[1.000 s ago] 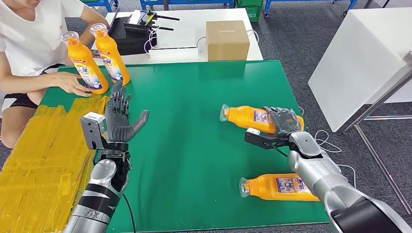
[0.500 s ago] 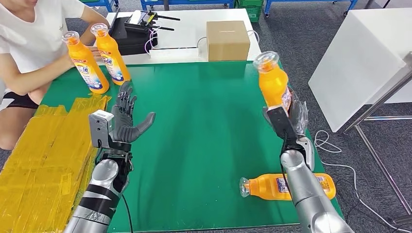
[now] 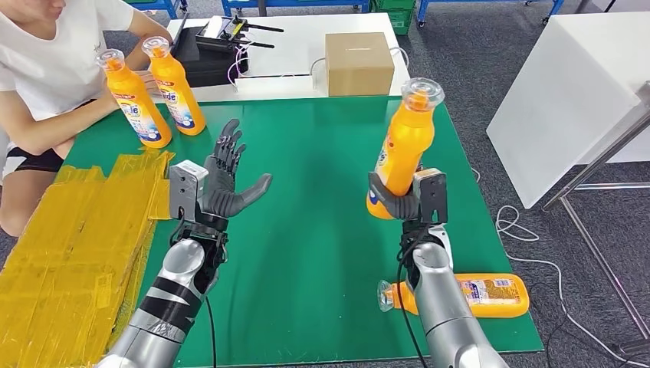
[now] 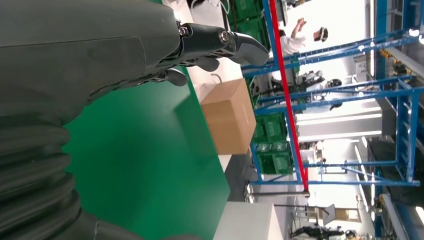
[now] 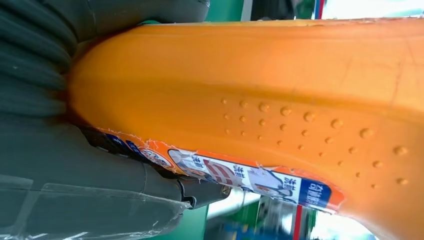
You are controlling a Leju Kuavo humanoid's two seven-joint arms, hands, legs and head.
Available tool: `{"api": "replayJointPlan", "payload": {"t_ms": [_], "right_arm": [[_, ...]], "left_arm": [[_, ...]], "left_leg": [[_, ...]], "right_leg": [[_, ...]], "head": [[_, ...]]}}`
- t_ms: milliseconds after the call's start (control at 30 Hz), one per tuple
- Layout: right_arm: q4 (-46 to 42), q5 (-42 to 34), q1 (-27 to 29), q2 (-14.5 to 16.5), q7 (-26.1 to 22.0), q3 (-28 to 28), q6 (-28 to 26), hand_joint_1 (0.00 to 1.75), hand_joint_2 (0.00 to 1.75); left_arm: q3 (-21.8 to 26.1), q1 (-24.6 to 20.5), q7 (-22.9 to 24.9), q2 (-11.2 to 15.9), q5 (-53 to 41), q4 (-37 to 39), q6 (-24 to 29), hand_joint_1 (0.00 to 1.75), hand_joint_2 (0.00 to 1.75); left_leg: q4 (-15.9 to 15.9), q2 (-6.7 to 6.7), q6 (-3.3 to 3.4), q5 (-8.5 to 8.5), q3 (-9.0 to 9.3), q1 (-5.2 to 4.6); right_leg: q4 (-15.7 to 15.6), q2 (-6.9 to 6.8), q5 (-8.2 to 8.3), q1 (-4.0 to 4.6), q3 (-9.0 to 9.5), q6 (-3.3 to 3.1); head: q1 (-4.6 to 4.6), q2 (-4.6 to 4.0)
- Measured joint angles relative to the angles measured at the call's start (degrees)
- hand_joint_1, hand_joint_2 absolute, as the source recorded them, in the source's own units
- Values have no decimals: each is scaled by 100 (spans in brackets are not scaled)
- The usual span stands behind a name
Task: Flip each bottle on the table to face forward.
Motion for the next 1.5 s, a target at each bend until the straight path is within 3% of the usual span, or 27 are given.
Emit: {"api": "replayJointPlan", "payload": {"t_ms": [233, 467, 933, 1233, 1500], "right_arm": [[18, -71, 0, 121, -11, 209, 63, 175, 175], [35, 72, 1, 212, -184, 622, 462, 170, 175], [321, 1502, -26, 292, -403, 2033, -435, 175, 175], [457, 1768, -80, 243, -421, 2254, -861, 175, 175], [482, 1616, -37, 179, -425, 2243, -990, 175, 175]], "left_arm": [[-62, -52, -2, -22, 34, 121, 0, 0, 175], [-106, -127, -3, -29, 150, 213, -28, 0, 175], [-264, -122, 37, -82, 647, 292, -572, 0, 175], [-379, 80, 43, -21, 679, 63, -779, 0, 175], [-773, 343, -26, 30, 436, -408, -782, 0, 175]], "left_leg": [[0, -1, 0, 0, -2, -1], [0, 1, 0, 0, -3, -2], [-1, 1, -1, 1, -5, -1], [0, 2, -1, 0, -6, -3], [0, 2, -1, 0, -8, -3]], "right_leg": [[0, -1, 0, -2, 0, 0], [-1, 0, 0, -3, -2, 0], [0, 0, 0, -1, -3, 0], [-1, 0, 0, -2, -5, 0], [-1, 0, 0, -3, -7, 0]], "head": [[1, 0], [1, 0], [1, 0], [1, 0], [0, 0]]}}
